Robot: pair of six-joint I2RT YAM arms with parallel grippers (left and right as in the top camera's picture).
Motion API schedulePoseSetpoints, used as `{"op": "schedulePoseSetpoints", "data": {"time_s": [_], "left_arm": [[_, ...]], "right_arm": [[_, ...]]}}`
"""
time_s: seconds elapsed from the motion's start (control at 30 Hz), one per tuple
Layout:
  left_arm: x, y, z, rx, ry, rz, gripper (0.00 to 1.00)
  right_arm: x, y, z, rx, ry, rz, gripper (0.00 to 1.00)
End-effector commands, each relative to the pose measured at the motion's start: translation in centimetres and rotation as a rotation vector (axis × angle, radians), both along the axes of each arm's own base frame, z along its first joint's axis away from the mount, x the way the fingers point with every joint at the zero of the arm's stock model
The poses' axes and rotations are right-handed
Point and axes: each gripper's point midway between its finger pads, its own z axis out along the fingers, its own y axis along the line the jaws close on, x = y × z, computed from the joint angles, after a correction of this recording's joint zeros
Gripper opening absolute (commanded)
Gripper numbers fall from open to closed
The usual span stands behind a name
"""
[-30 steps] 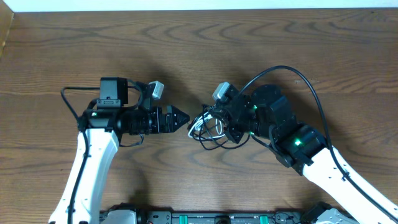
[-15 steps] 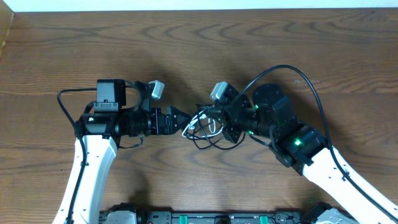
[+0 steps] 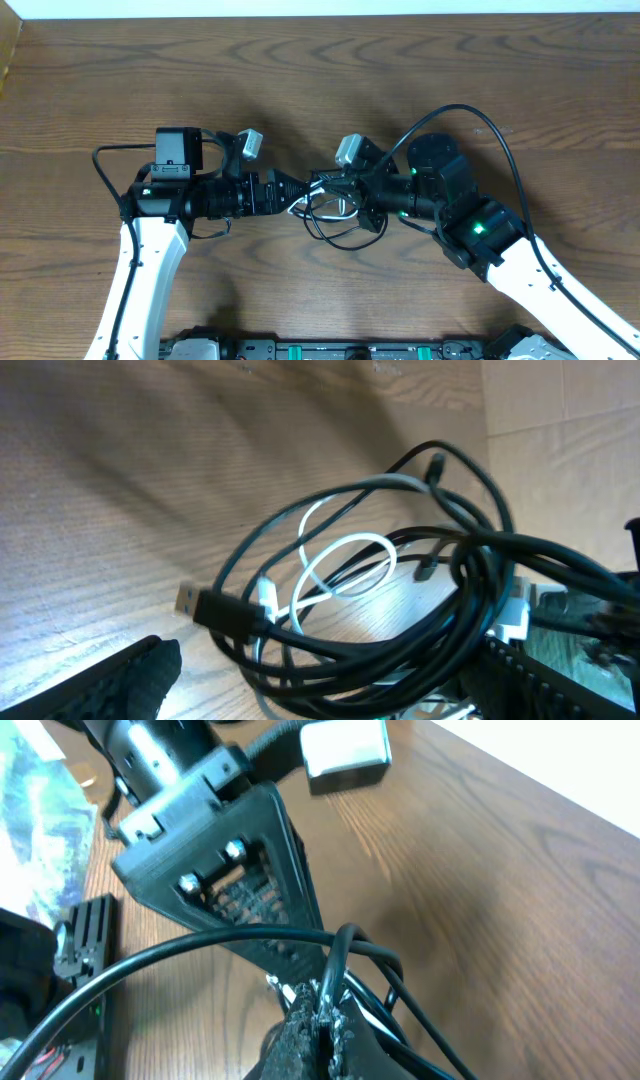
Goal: Untangle cables
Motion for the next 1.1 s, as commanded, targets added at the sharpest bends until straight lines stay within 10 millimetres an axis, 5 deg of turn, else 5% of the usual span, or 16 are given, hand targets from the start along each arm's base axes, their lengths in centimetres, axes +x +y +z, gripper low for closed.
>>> {"op": "schedulePoseSetpoints", "data": {"time_s": [0.0,0.5,1.07], "left_arm": [[-0.1,-0.4,0.9,-0.033,0.025,0.018,0.94],[-0.6,-3.2,2.5,-0.110,-0.021,-0.080,0.94],[0.7,-1.8,0.9,0.013,-0.039,-0.008,0.94]], "right_arm": [[-0.6,0.4,1.9,0.055,-0.020,0.040,0.01],[-1.0,0.6,1.7,0.059,-0.006,0.066,0.01],[-0.8,1.2,4.2,0.157,-0.018,0.072,0.01]]}}
